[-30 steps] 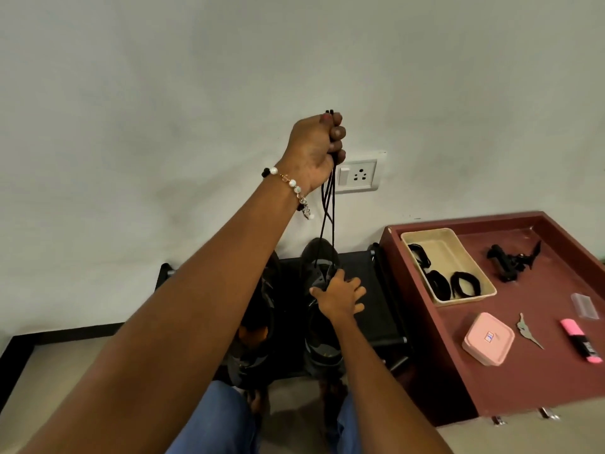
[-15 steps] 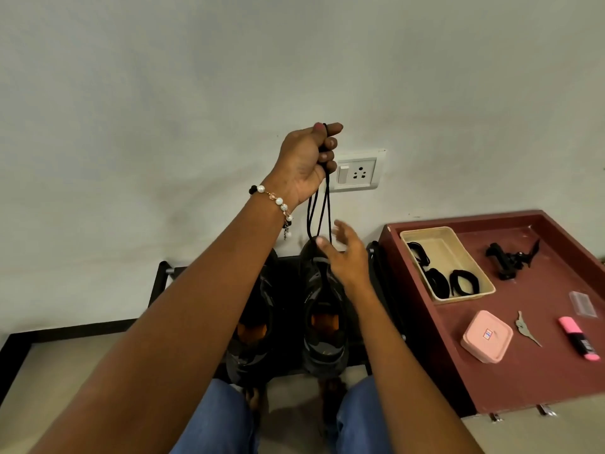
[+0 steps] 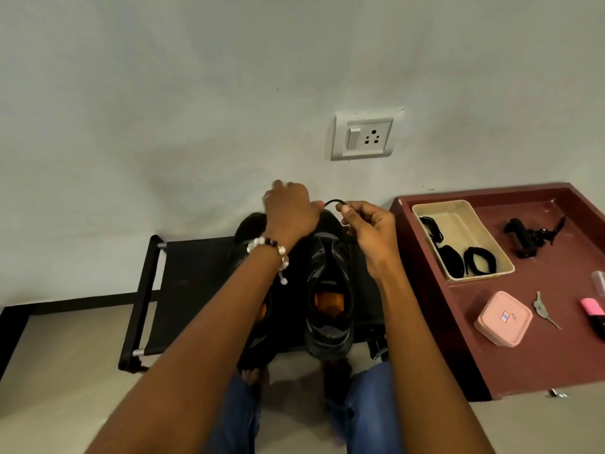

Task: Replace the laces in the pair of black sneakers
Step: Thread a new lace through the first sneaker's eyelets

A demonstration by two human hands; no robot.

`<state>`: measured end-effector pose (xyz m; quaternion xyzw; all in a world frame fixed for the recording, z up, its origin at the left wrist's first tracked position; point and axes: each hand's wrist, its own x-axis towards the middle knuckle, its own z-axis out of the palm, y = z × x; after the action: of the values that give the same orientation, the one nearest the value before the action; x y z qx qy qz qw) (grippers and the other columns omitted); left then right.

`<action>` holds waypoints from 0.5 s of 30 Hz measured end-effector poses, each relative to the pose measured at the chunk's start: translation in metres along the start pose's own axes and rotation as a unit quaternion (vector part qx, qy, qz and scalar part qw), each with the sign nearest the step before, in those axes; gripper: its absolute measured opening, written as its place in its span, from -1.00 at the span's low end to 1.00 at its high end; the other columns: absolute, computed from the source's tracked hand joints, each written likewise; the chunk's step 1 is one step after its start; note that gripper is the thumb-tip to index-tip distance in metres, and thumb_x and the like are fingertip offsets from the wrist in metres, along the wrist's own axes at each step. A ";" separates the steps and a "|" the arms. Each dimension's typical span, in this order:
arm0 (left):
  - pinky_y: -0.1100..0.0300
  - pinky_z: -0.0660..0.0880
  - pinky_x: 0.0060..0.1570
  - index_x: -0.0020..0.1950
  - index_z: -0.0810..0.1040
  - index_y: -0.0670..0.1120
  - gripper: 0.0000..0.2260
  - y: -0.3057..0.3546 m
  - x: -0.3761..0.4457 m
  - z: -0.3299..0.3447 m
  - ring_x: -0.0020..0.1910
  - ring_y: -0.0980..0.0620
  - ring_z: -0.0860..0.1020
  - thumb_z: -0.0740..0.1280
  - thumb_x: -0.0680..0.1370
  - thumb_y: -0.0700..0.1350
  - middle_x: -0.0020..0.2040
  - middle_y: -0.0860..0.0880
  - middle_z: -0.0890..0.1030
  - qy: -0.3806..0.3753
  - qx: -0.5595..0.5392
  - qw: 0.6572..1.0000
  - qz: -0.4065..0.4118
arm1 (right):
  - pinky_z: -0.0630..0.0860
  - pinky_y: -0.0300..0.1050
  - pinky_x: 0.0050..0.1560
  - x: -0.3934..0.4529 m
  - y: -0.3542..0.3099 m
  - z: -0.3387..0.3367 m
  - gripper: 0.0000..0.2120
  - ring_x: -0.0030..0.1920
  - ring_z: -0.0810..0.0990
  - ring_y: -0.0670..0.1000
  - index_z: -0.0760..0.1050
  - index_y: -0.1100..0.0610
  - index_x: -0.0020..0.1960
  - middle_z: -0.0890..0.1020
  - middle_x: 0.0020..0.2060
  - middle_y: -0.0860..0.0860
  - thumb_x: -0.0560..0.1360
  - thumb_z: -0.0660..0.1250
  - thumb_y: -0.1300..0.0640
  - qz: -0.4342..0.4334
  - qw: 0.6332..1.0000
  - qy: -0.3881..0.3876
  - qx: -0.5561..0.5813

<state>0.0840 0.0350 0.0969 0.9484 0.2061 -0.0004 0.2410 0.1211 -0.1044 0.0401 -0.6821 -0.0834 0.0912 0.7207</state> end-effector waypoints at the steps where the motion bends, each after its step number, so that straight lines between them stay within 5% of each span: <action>1: 0.10 0.25 0.36 0.36 0.43 -0.21 -0.59 -0.002 -0.002 0.011 0.39 -0.13 0.35 0.26 0.61 0.01 0.38 -0.20 0.42 -0.020 -0.028 0.997 0.065 | 0.55 -0.23 -0.17 -0.001 0.003 -0.002 -0.90 -0.25 0.59 -0.10 0.64 0.26 -0.02 0.64 -0.28 0.07 0.54 0.37 0.26 -0.004 1.000 -0.013 0.000; 3: 0.27 0.31 0.30 0.39 0.46 -0.11 -0.65 -0.006 -0.008 0.029 0.31 0.00 0.46 0.28 0.61 -0.07 0.32 -0.09 0.53 -0.061 -0.140 0.977 0.148 | 0.60 -0.10 -0.04 -0.004 0.010 -0.005 -0.89 -0.14 0.64 0.03 0.63 0.28 -0.01 0.68 -0.18 0.15 0.55 0.34 0.27 -0.007 1.000 -0.030 0.005; 6: 0.20 0.52 0.08 0.11 0.64 -0.13 -0.84 -0.019 -0.012 0.052 -0.04 0.07 0.63 0.32 0.59 -0.15 -0.09 0.00 0.68 -0.024 -0.236 0.960 0.146 | 0.52 -0.15 -0.20 -0.005 0.020 -0.012 -0.89 -0.30 0.55 -0.05 0.64 0.22 -0.10 0.62 -0.33 0.06 0.55 0.34 0.27 0.016 1.000 -0.004 0.000; 9: 0.24 0.50 -0.18 -0.09 0.65 -0.05 -0.91 -0.034 -0.014 0.065 -0.28 0.10 0.59 0.35 0.57 -0.12 -0.31 0.11 0.60 0.027 -0.265 0.956 0.124 | 0.43 -0.26 -0.35 0.005 0.026 -0.023 -0.87 -0.39 0.43 -0.10 0.63 0.18 -0.14 0.52 -0.42 -0.01 0.54 0.34 0.28 0.064 0.994 0.077 0.033; 12: 0.23 0.51 -0.24 -0.15 0.63 0.02 -0.91 -0.055 -0.017 0.073 -0.32 0.10 0.58 0.38 0.55 -0.08 -0.32 0.12 0.61 0.073 -0.290 0.947 0.120 | 0.48 -0.19 -0.33 0.017 0.035 -0.034 -0.87 -0.40 0.47 -0.09 0.61 0.16 -0.17 0.53 -0.39 0.01 0.53 0.34 0.24 0.129 0.969 0.203 0.050; 15: 0.44 0.44 -0.24 -0.15 0.63 -0.01 -0.90 -0.066 -0.016 0.075 -0.34 0.25 0.55 0.38 0.56 -0.08 -0.35 0.19 0.57 0.097 -0.290 0.947 0.099 | 0.57 0.04 0.01 0.026 0.056 -0.045 -0.96 -0.15 0.60 0.00 0.61 0.10 -0.10 0.64 -0.19 0.02 0.50 0.38 0.15 0.117 0.943 0.244 -0.193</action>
<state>0.0511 0.0467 0.0019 0.8486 0.1244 0.1749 0.4836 0.1561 -0.1388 -0.0186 -0.8147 0.1593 -0.0117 0.5574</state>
